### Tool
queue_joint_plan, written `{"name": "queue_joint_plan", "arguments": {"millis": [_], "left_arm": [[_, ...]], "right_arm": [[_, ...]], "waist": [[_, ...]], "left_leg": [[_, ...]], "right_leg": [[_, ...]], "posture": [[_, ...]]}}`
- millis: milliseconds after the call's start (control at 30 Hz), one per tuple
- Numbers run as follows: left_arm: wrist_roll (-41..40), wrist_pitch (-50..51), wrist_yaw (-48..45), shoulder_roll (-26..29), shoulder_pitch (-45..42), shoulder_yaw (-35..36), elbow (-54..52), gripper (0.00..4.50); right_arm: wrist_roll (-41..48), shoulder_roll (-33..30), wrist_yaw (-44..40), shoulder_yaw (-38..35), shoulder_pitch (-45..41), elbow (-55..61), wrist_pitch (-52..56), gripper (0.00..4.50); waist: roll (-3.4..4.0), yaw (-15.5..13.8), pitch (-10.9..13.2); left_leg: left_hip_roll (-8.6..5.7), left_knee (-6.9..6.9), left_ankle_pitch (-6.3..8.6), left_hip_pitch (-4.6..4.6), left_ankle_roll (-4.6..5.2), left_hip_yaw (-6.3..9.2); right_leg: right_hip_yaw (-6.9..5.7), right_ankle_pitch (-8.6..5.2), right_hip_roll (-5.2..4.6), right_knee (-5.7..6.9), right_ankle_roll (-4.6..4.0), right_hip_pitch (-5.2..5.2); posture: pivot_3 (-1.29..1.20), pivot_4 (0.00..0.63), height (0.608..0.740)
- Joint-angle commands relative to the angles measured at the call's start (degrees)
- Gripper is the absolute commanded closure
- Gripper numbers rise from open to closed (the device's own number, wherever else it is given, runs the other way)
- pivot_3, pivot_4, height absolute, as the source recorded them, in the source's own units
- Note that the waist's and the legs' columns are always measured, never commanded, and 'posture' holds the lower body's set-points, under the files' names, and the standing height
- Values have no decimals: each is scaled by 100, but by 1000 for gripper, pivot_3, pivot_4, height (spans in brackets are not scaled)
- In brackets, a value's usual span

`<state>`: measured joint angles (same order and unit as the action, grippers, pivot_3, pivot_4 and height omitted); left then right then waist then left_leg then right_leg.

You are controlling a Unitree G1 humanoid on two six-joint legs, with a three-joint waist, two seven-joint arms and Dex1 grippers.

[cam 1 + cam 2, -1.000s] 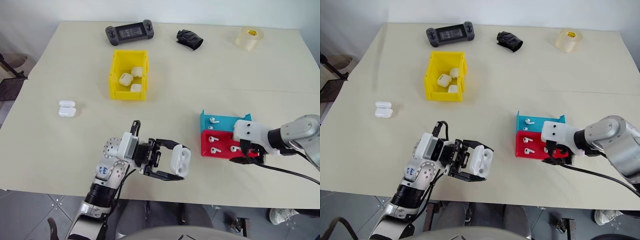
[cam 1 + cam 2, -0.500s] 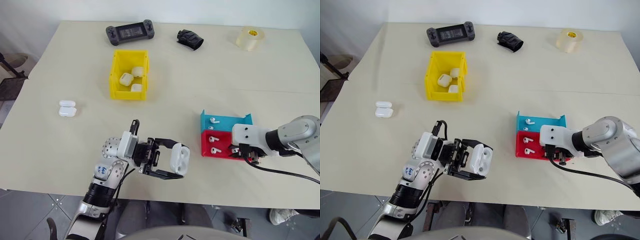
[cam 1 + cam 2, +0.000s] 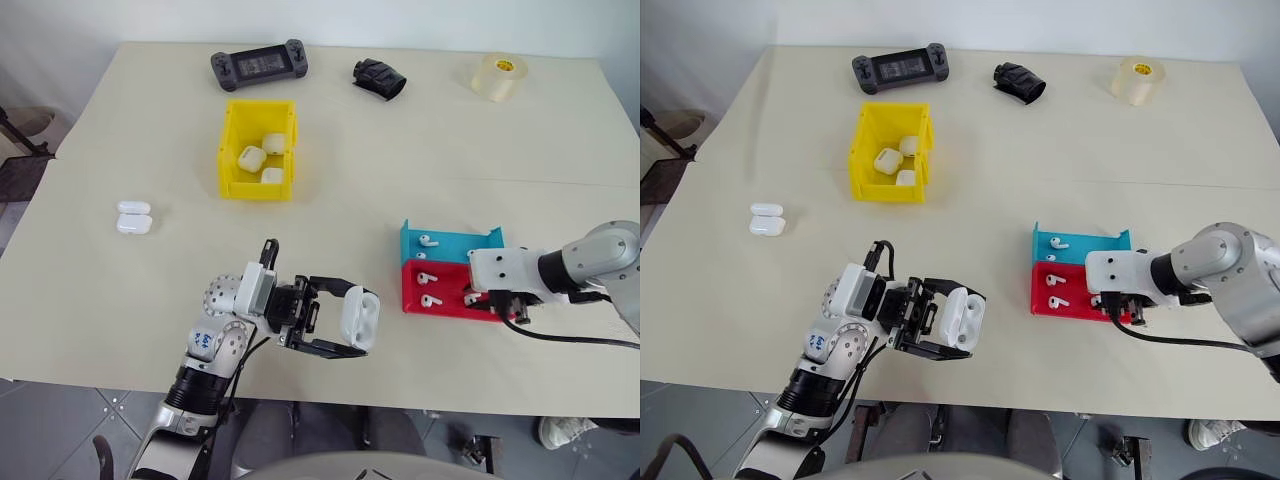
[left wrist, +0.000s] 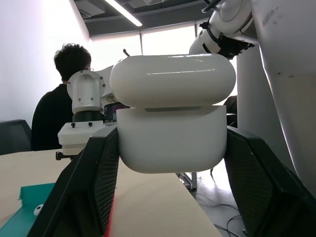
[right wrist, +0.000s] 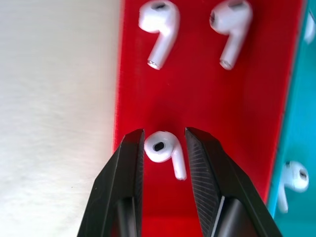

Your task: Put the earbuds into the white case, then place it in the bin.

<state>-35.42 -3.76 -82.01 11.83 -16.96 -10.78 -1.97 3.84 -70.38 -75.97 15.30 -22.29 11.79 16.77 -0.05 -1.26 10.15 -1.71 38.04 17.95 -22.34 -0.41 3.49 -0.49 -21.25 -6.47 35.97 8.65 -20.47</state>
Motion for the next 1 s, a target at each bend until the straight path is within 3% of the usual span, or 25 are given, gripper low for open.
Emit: {"name": "queue_joint_plan", "arguments": {"millis": [33, 400, 1000], "left_arm": [[-38, -2, 41, 5, 60, -28, -257, 1716], [-35, 0, 100, 18, 49, -17, -271, 1716], [-40, 27, 191, 57, 71, -1, -352, 1716]], "right_arm": [[-106, -22, -153, -179, -103, -76, -370, 3177], [-560, 101, -416, -64, -338, -733, -1573, 3177], [-836, 389, -637, -31, -440, -1222, -2551, 3177]], "waist": [[0, -3, 0], [0, 0, 0], [0, 4, 0]], "left_leg": [[0, 0, 0, 0, 0, 0], [-1, 0, 0, 0, 0, 0], [-1, 2, -1, 0, -1, 0]], "right_leg": [[0, 0, 0, 0, 0, 0], [-1, 0, 0, 0, 0, 0], [-2, 0, 0, 1, 0, 1]], "posture": [[0, 150, 740], [0, 150, 740], [0, 150, 740]]}}
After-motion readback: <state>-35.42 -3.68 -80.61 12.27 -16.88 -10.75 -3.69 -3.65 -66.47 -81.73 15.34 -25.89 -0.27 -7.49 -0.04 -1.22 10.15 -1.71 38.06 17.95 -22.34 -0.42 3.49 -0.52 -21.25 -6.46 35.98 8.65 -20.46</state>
